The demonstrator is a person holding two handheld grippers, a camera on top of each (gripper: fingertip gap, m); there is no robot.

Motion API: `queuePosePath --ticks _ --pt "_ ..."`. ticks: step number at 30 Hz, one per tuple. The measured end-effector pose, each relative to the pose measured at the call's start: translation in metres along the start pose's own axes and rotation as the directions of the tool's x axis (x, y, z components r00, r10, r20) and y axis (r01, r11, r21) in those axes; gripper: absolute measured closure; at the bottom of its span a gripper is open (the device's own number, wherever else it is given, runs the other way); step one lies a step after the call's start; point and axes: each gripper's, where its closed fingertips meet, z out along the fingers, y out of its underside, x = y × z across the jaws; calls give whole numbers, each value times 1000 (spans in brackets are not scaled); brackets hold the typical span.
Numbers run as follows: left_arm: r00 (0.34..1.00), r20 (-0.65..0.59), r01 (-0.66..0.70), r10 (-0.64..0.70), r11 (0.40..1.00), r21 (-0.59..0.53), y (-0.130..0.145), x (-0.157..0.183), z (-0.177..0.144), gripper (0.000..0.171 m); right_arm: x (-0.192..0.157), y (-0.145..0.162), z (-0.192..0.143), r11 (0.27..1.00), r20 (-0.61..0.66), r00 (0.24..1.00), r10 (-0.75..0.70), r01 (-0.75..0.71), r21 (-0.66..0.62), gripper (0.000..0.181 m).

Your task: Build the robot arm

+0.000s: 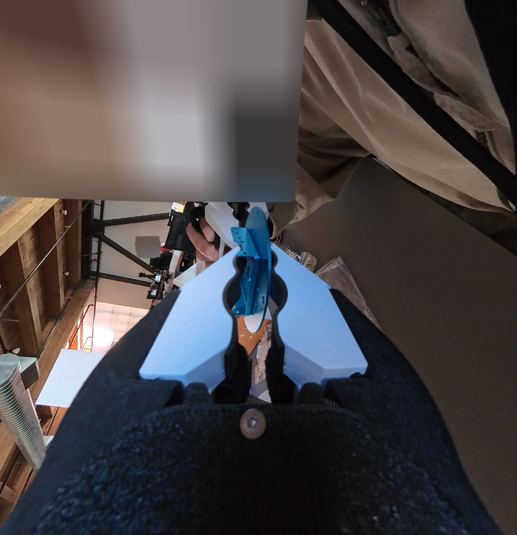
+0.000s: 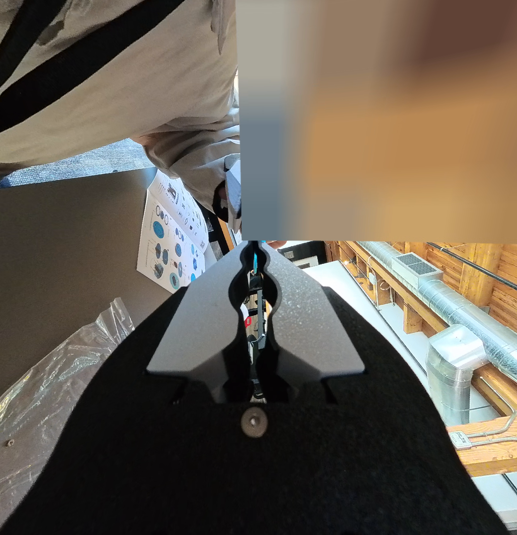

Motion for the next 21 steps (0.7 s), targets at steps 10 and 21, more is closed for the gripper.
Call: queuePosePath --ticks 10,21 --pt "998 21 -57 56 998 2 3 0 1 166 -4 4 0 1000 14 1000 8 -8 -4 181" --pt "1000 11 24 -24 1000 -6 10 2 -2 167 -11 10 2 997 38 996 75 -75 -11 181"
